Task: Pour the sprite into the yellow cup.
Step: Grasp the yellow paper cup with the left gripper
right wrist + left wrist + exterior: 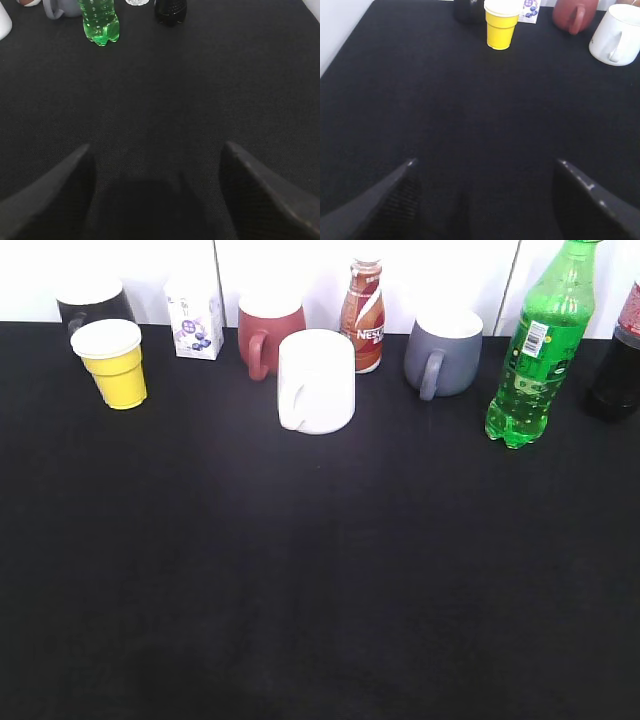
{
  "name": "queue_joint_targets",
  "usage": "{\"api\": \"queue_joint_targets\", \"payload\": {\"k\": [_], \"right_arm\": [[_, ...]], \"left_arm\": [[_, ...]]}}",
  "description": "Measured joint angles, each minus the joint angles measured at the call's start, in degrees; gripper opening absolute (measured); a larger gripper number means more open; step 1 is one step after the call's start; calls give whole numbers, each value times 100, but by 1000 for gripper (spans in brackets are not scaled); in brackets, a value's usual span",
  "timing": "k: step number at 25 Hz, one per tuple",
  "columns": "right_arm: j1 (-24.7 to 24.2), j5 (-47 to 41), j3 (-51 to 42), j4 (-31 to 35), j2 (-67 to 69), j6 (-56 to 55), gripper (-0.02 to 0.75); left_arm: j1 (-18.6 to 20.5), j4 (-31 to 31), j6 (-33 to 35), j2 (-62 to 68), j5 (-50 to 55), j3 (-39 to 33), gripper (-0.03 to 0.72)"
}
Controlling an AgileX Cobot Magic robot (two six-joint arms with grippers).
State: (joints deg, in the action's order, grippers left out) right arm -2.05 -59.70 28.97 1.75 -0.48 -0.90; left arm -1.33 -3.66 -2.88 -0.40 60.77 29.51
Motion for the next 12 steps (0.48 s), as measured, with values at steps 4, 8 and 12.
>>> {"api": "queue_joint_targets", "payload": {"k": [4,8,12], "right_arm": [[0,0,0,0,0,0,585],[0,0,0,0,0,0,585],[0,0,0,0,0,0,585]], "left_arm": [[0,0,0,0,0,0,606],[0,0,0,0,0,0,596],[0,-142,0,0,-19,0,587]]}}
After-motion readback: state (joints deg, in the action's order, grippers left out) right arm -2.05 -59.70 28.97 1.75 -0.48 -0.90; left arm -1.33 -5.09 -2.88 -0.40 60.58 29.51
